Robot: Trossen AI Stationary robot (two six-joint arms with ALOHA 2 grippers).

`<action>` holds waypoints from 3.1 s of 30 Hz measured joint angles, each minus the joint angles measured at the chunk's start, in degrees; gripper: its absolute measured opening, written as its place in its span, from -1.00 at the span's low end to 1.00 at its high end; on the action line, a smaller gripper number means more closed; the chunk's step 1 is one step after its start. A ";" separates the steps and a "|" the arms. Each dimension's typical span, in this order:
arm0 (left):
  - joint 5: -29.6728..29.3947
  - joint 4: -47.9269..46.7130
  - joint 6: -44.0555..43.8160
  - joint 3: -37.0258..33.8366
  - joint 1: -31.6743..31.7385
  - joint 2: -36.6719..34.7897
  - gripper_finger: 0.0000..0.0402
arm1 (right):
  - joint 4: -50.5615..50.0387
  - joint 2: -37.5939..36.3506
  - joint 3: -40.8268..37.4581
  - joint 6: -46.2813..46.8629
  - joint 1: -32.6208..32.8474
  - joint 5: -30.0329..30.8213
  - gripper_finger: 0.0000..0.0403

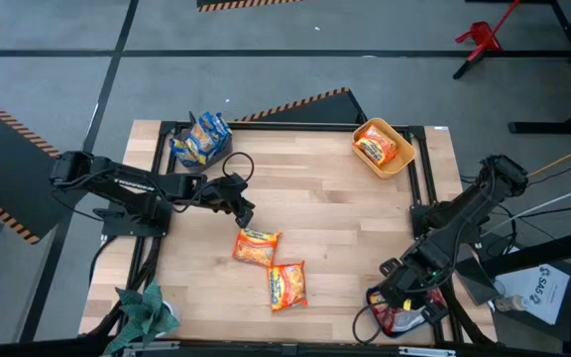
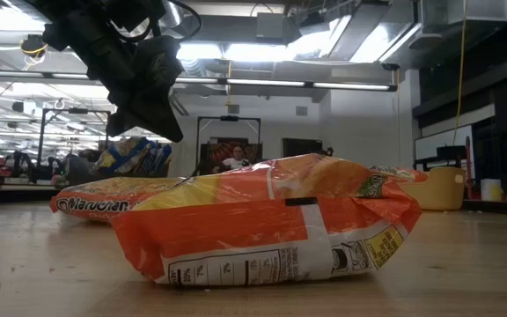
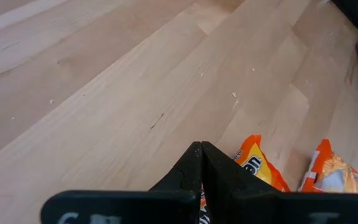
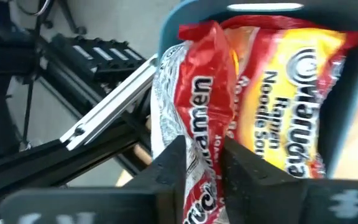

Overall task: Sort Maruchan noodles
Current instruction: Put the red noodle pack into the blue bin, then put the orange noodle pack into the yellow bin

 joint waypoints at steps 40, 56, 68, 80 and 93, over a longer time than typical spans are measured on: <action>-5.47 -4.32 1.22 -0.31 -19.75 0.28 -1.00 | 49.92 9.98 0.66 12.45 -33.54 27.97 -0.25; -11.55 14.36 -14.49 -15.85 -24.90 6.54 -1.00 | 60.16 22.18 0.70 28.86 -34.48 36.30 -0.04; -12.43 20.85 -15.24 -16.79 -26.37 3.85 -1.00 | 59.27 22.95 0.59 35.67 -34.38 41.13 -0.04; -17.65 23.91 -10.81 -16.76 -27.48 -0.42 -1.00 | 58.95 22.95 0.61 35.80 -34.38 41.14 -0.04; -17.37 29.66 -14.79 -16.68 -27.48 13.19 -1.00 | 58.65 22.93 0.61 42.26 -34.38 40.47 -0.04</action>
